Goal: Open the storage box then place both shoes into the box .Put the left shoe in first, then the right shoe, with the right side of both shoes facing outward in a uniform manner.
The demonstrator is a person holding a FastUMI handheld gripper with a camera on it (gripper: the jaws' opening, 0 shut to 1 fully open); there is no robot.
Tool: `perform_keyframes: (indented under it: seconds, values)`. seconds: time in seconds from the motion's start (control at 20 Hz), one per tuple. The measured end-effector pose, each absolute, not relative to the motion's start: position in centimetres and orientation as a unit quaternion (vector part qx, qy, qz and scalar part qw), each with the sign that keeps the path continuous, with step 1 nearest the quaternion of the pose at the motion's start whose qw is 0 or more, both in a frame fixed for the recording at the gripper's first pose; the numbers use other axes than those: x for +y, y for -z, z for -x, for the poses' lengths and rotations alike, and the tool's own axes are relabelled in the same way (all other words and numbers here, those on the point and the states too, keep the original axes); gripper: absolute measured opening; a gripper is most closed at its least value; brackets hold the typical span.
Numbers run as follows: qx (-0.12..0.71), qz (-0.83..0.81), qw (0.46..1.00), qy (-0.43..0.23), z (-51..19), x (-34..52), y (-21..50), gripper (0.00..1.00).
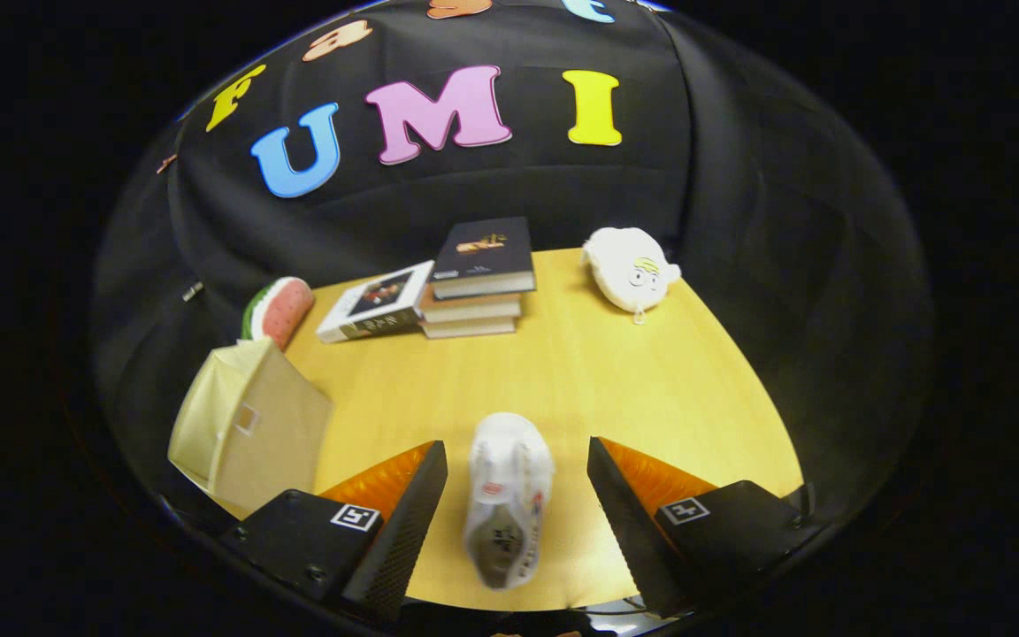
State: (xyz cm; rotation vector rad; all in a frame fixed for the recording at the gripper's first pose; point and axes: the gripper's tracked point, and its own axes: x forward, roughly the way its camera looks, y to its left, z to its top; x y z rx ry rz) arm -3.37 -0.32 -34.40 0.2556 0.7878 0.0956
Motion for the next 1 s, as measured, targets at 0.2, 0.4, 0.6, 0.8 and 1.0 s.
perform_keyframes:
  seconds: [0.2,0.4,0.6,0.8,1.0]
  values:
    - [0.437,-0.115,0.89,-0.061,7.1,-1.1,39.7,0.97]
    - [0.453,-0.127,0.878,-0.095,7.8,1.7,41.7,0.94]
    - [0.458,-0.076,0.88,-0.097,6.2,2.0,44.2,0.89]
    - [0.476,-0.084,0.872,-0.08,4.4,3.0,46.6,0.72]
    - [0.469,-0.062,0.879,-0.053,3.0,3.8,47.3,0.43]
